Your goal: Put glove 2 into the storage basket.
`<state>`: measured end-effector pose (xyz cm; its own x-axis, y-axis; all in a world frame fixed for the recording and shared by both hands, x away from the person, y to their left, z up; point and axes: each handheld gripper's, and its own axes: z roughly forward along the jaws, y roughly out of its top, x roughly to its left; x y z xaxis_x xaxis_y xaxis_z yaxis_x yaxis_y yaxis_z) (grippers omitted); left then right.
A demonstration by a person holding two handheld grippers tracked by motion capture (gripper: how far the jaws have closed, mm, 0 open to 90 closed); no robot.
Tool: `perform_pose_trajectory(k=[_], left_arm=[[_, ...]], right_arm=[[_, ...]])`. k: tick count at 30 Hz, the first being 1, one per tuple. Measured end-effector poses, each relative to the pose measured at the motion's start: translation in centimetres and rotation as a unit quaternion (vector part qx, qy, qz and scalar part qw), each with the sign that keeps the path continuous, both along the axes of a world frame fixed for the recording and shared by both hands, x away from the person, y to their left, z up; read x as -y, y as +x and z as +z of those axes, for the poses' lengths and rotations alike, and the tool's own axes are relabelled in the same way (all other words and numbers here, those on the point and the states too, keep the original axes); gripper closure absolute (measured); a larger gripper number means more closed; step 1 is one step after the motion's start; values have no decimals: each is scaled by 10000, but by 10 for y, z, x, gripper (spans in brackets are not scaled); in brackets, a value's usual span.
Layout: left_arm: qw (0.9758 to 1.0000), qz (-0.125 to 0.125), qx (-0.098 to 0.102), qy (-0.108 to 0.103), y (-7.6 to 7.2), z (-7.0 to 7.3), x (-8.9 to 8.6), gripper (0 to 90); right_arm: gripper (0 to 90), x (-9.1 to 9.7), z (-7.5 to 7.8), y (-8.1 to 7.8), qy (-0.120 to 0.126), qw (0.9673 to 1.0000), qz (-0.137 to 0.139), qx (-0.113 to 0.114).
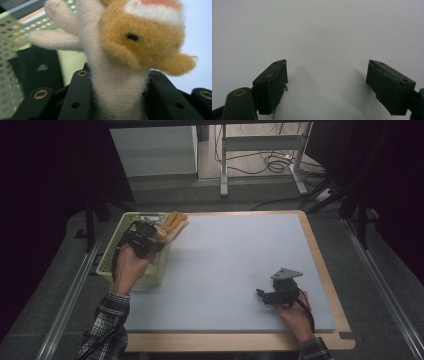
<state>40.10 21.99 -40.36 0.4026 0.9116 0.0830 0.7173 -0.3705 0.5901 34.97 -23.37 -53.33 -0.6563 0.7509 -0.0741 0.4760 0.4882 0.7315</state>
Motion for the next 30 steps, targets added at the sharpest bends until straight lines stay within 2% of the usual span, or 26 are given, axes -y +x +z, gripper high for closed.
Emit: perform_pose_trajectory(k=[6, 12, 15, 20, 24, 30], left_arm=[[9990, 421, -154, 56, 10, -8, -29, 687], [9958, 808, -404, 116, 25, -25, -49, 676], [9943, 916, -525, 118, 33, -34, -54, 675], [9928, 1016, -618, 116, 46, -49, -54, 664], [9921, 1003, -723, 231, 55, -61, -46, 660], [9901, 899, -1010, 365, 67, -79, -34, 647]], right_arm=[[171, 0, 0, 0, 3, 10000, 0, -7], [171, 0, 0, 0, 3, 10000, -1, -7], [171, 0, 0, 0, 7, 10000, 1, -14], [171, 0, 0, 0, 15, 10000, 2, -21], [171, 0, 0, 0, 15, 10000, 2, -20], [171, 0, 0, 0, 19, 10000, 6, -24]])
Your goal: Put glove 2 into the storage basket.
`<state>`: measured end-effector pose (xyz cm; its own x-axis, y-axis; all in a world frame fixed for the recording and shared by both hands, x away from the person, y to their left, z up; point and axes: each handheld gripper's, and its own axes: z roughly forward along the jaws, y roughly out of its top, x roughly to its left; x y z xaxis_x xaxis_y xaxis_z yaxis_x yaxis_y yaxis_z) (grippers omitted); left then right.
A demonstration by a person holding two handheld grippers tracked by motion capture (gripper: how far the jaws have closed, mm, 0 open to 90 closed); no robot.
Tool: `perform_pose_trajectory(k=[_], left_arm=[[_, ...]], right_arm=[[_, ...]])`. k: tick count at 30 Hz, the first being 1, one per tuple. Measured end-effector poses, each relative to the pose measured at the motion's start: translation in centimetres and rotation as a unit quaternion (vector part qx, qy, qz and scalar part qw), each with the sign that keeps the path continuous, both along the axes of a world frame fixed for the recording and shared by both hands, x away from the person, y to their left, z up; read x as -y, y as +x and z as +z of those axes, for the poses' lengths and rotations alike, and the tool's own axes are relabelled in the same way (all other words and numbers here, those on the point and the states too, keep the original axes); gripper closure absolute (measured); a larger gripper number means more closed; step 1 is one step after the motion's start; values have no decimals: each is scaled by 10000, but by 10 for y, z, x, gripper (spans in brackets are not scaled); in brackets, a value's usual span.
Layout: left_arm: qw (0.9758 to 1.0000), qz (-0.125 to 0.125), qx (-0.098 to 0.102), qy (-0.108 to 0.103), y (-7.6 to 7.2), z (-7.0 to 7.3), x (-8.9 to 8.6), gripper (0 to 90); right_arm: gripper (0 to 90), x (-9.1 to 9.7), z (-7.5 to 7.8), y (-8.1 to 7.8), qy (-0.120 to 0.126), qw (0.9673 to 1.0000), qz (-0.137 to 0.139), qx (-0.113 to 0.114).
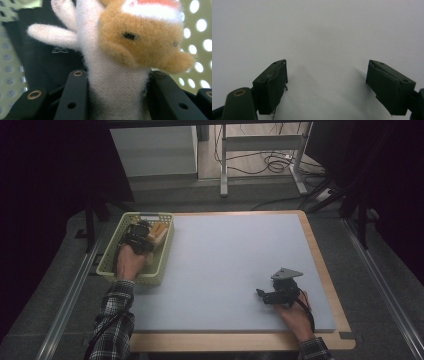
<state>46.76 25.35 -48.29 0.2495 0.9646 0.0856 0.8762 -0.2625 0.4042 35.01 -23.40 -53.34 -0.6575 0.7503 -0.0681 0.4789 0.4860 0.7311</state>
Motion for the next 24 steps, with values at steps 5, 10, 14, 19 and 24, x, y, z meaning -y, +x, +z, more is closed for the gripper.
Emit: perform_pose_trajectory(k=[5, 10, 14, 19, 24], left_arm=[[9997, -137, -156, -132, 6, -11, 8, 623], [9986, -169, -347, -367, 11, -21, 8, 463], [9990, -165, -267, -316, 8, -18, -1, 287], [9964, -365, 44, -758, -3, 3, -10, 145], [9961, -275, 456, -696, -14, 25, -19, 266]], right_arm=[[171, 0, 0, 0, 2, 10000, 1, -1], [171, 0, 0, 0, -1, 10000, 6, 2], [171, 0, 0, 0, 2, 10000, 7, -3], [171, 0, 0, 0, 0, 10000, 6, -5], [171, 0, 0, 0, -5, 10000, 7, 4]])
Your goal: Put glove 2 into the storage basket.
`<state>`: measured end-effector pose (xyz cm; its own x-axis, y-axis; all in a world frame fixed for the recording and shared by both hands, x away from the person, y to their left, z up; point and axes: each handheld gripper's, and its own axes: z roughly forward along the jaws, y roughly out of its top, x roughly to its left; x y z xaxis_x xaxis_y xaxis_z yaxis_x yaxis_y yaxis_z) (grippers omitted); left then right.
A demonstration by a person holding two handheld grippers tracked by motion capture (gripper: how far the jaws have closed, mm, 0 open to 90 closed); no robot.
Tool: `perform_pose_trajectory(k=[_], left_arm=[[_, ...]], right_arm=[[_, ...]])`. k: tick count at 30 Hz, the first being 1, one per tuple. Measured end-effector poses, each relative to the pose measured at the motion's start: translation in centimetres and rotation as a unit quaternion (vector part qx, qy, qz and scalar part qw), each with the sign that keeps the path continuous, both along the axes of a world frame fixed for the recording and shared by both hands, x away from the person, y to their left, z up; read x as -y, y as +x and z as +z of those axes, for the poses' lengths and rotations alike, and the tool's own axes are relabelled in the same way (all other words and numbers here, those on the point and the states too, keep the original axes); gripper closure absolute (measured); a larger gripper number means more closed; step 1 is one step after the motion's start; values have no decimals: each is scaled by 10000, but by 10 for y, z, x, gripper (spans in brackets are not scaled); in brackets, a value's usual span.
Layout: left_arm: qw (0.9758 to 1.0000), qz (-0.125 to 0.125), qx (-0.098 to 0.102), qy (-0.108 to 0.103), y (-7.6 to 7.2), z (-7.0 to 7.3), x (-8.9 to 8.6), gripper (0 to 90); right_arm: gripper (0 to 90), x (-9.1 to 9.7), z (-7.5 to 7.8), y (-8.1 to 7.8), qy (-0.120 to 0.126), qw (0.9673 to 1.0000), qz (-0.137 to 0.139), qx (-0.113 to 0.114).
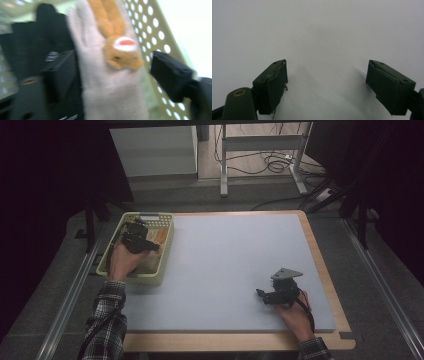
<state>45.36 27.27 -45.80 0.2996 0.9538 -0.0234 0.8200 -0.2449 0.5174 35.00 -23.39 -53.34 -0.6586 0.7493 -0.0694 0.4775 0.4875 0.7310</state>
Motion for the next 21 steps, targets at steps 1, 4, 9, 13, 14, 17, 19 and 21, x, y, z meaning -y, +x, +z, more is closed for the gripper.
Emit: perform_pose_trajectory(k=[1, 4, 9, 13, 14, 17, 19, 21], left_arm=[[10000, 41, 20, 74, -1, 1, -2, 345], [9991, 166, -113, 373, 1, -5, -7, 548], [9979, 365, -363, 404, 11, -26, -13, 687], [9980, 233, -540, 233, 18, -37, -8, 723], [9982, 186, -549, 136, 18, -38, -6, 727], [9984, 105, -543, 123, 20, -38, 3, 752], [9984, 79, -527, 191, 21, -38, 7, 767], [9983, 72, -536, 198, 21, -38, 7, 770]], right_arm=[[171, 0, 0, 0, 1, 10000, -1, -4], [171, 0, 0, 0, 5, 10000, -1, -10], [171, 0, 0, 0, 3, 10000, -1, -8], [171, 0, 0, 0, 11, 10000, -2, -18], [171, 0, 0, 0, 15, 10000, -5, -20], [171, 0, 0, 0, 6, 10000, -1, -12], [171, 0, 0, 0, 6, 10000, -1, -12], [171, 0, 0, 0, 6, 10000, -1, -12]])
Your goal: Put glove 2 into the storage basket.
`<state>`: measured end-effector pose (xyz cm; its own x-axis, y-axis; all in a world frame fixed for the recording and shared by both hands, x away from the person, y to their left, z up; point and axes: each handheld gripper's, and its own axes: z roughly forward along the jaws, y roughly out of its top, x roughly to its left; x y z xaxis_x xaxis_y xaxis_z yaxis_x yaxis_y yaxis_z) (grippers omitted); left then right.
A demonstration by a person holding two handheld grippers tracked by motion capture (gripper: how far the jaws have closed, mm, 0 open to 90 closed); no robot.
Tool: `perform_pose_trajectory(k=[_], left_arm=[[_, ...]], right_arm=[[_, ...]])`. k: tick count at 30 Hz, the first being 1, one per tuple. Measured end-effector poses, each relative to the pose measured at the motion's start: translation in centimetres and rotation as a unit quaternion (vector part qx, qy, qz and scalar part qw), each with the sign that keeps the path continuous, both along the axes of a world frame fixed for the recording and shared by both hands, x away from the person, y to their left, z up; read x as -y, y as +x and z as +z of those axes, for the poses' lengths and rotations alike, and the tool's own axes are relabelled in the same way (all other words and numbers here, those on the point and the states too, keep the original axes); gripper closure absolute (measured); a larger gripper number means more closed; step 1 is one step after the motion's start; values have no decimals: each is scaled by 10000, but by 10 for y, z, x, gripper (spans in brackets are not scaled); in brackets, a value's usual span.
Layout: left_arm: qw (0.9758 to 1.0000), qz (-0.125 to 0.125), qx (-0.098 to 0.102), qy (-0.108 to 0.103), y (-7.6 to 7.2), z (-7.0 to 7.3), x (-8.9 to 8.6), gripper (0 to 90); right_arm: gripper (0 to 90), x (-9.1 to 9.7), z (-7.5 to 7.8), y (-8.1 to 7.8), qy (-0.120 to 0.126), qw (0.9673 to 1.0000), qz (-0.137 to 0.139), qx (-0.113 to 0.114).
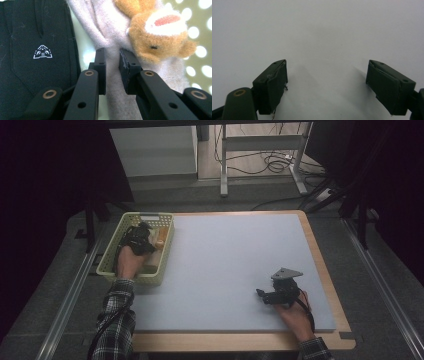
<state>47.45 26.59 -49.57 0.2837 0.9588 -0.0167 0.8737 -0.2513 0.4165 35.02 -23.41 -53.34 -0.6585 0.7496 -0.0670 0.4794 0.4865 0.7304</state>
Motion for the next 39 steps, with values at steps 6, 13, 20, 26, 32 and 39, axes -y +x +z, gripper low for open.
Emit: perform_pose_trajectory(k=[6, 13, 20, 26, 32, 39], left_arm=[[9999, 87, 96, -32, -3, 1, -8, 709], [9995, 168, 259, -4, -8, 4, -15, 603], [9989, 235, 417, 17, -13, 9, -23, 514], [9982, 257, 530, -50, -19, 15, -29, 463], [9977, 237, 623, -96, -27, 20, -33, 407], [9968, 202, 745, -205, -36, 26, -38, 351]], right_arm=[[171, 0, 0, 0, 0, 10000, 1, 1], [171, 0, 0, 0, -1, 10000, 2, 3], [171, 0, 0, 0, -4, 10000, 1, 8], [171, 0, 0, 0, -7, 10000, 0, 12], [171, 0, 0, 0, -10, 10000, -1, 16], [171, 0, 0, 0, -12, 10000, -2, 20]])
